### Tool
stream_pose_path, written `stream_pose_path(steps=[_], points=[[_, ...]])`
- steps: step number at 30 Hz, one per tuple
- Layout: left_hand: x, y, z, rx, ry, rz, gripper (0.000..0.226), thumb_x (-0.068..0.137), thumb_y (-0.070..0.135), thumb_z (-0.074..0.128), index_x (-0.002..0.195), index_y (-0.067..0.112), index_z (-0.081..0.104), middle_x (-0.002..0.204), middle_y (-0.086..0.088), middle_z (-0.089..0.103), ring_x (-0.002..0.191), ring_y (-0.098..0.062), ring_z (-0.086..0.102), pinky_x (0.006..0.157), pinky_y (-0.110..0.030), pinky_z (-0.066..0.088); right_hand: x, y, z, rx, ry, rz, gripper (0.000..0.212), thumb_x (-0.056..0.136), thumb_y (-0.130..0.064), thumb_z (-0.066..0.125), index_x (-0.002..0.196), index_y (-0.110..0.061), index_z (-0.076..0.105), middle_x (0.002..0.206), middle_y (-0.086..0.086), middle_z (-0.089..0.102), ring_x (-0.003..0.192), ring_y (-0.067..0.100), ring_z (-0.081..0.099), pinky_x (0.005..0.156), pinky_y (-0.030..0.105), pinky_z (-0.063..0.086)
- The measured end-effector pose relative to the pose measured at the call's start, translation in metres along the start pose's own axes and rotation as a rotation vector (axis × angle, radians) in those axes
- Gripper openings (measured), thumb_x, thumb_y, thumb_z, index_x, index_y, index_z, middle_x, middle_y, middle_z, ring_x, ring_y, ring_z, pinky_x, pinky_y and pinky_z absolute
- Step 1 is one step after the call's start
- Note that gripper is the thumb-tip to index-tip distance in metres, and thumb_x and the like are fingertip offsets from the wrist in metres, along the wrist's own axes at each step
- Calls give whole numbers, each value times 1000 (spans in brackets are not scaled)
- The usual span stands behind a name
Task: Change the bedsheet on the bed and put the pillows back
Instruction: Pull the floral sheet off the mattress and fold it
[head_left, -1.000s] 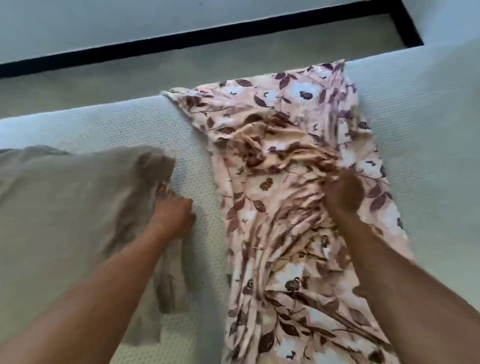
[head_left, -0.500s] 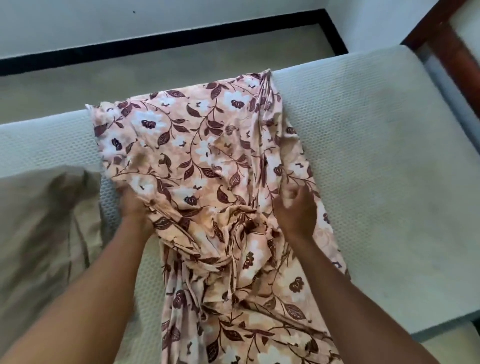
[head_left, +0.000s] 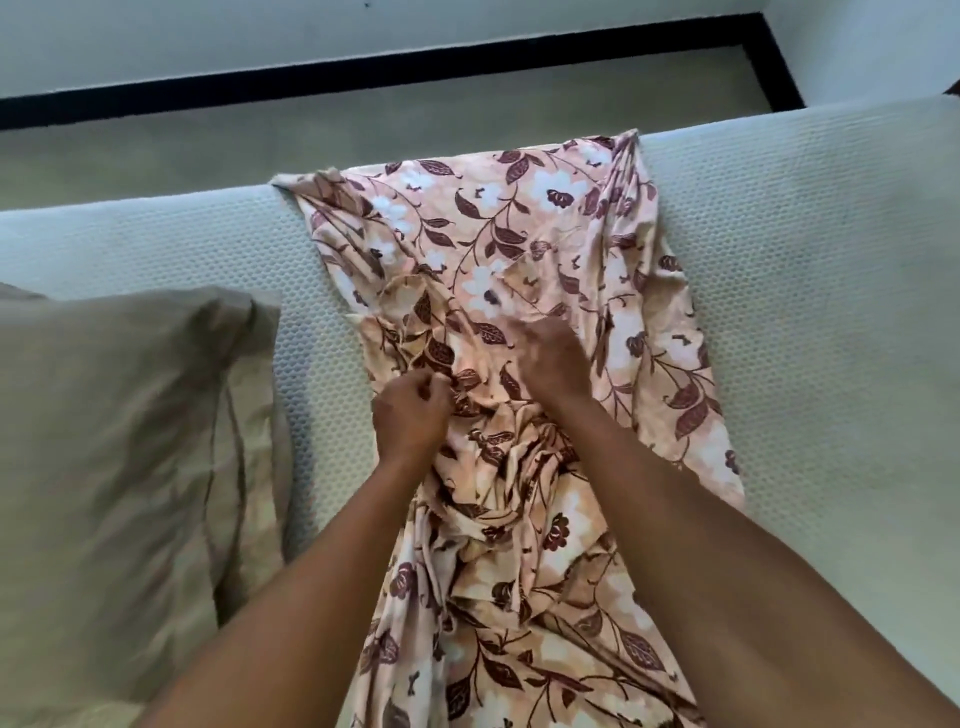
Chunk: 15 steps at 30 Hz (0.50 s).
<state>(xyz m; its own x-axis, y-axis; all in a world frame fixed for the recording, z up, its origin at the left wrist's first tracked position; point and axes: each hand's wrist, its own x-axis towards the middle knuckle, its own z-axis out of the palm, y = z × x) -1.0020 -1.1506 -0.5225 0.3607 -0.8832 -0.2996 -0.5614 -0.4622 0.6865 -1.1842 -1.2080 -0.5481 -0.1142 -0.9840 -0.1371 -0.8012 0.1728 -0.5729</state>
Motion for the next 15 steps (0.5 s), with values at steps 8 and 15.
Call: stream_pose_path(steps=[8, 15], points=[[99, 10, -15, 83, 64, -148, 71, 92, 34, 71, 150, 24, 33, 136, -18, 50, 120, -32, 54, 91, -38, 45, -14, -3, -47, 568, 177, 391, 55, 66, -24, 95, 110, -19, 62, 107, -1, 68, 96, 20, 66, 87, 40, 58], [102, 16, -43, 114, 383, -29, 11, 88, 14, 72, 97, 12, 79, 94, -10, 76, 88, -25, 71, 71, -26, 46, -12, -17, -49, 363, 446, 283, 28, 101, -33, 61, 89, -10, 70, 79, -1, 66, 62, 9, 53, 58, 22, 35]])
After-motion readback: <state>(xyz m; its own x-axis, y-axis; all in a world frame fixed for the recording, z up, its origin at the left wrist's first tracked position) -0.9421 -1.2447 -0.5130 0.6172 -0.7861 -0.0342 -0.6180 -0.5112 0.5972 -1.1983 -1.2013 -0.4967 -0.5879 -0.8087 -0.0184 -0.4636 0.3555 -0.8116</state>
